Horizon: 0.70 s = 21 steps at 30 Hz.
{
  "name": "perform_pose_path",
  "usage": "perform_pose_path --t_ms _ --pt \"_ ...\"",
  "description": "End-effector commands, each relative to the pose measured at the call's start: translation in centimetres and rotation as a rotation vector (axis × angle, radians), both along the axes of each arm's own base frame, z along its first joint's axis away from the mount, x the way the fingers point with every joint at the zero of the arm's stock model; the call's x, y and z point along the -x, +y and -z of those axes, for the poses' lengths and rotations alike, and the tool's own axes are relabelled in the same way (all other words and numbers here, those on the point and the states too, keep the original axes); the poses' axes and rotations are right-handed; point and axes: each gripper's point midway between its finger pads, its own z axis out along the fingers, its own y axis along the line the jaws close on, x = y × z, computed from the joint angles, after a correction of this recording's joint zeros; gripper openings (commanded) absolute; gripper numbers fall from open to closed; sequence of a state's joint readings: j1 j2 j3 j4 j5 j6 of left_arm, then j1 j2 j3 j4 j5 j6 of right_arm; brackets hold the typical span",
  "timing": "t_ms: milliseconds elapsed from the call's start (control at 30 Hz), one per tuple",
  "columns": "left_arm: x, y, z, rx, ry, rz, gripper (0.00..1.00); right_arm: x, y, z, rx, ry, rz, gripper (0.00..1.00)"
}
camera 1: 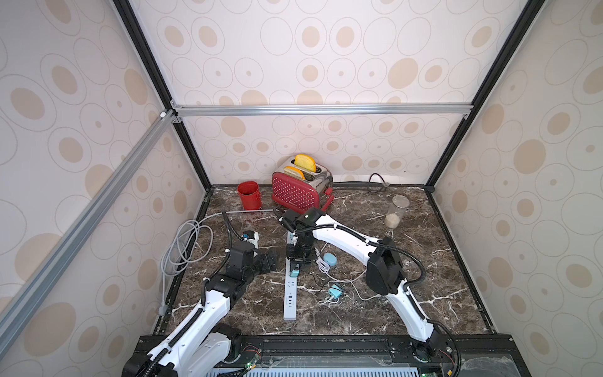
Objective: Charge the bluetooth headset
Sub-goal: Insert the plug into the socket.
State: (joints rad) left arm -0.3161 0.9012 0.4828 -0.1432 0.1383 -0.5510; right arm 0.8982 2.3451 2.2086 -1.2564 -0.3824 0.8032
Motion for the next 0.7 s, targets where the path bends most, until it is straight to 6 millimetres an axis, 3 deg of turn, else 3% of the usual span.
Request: perform_pose_path --t_ms 0,500,667 --pt "-0.13 -0.22 -0.83 0.018 -0.024 0.003 0.86 0.16 -2.09 3.23 0.144 0.021 0.011 0.0" --pt "-0.11 -0.3 -0.89 0.022 -0.027 0.005 0.86 -0.69 -2.99 2.83 0.196 -0.039 0.009 0.0" --pt "-0.11 -0.36 -0.91 0.025 -0.027 0.008 0.86 -0.14 -2.22 3.23 0.183 -0.028 0.003 0.0"
